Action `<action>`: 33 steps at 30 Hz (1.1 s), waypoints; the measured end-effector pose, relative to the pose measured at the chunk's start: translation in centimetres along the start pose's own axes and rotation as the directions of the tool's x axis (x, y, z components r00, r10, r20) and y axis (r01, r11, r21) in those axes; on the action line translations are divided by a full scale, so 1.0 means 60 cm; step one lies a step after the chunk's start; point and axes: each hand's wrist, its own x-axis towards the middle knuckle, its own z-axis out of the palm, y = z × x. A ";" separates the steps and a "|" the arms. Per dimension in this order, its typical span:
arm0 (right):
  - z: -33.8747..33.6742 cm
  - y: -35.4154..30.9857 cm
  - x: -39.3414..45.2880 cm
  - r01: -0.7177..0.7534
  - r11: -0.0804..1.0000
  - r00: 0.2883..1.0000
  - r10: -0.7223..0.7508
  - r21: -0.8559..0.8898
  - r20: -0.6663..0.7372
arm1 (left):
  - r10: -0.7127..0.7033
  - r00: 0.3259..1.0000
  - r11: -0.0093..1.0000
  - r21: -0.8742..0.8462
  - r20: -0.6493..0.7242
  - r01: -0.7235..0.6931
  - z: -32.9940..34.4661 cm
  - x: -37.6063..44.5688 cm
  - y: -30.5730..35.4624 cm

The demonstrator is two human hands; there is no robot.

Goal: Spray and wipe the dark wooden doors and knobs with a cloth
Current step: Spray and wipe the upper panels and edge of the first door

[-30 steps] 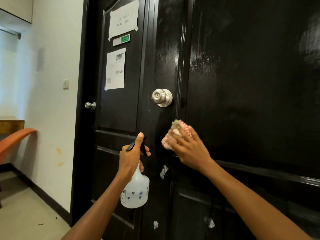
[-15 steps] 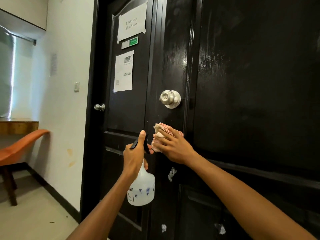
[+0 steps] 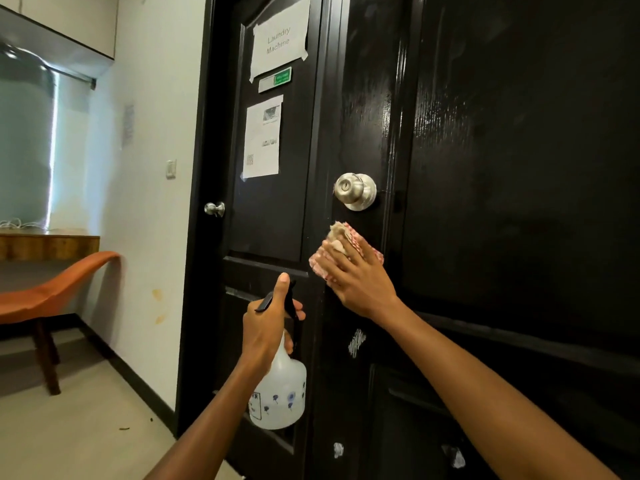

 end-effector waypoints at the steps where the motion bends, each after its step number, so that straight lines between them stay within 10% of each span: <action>1: -0.006 0.007 -0.016 -0.038 0.999 0.999 0.038 0.005 -0.013 | -0.004 1.000 1.000 0.004 0.014 0.004 0.000 -0.003 -0.002; 9: -0.067 0.078 -0.024 -0.362 0.932 0.925 0.357 -0.024 -0.128 | 0.031 0.997 0.999 -0.033 0.066 -0.029 0.016 -0.013 0.016; 14: -0.002 -0.017 -0.067 0.064 0.998 0.998 -0.064 0.013 -0.009 | 0.023 0.998 0.999 -0.028 0.067 -0.022 0.011 -0.022 0.012; 23: 0.055 -0.116 -0.261 0.478 0.876 0.806 -0.465 0.061 0.367 | -0.001 0.995 1.000 0.012 0.102 0.000 -0.004 -0.061 -0.041; 28: 0.015 -0.054 -0.167 0.116 0.993 0.990 -0.112 -0.033 0.090 | -0.045 0.992 0.999 0.010 0.118 0.044 -0.001 -0.079 -0.052; 33: -0.017 0.002 -0.030 -0.213 0.977 0.977 0.212 -0.017 -0.029 | -0.035 0.995 0.999 0.026 0.095 0.033 -0.004 -0.086 -0.057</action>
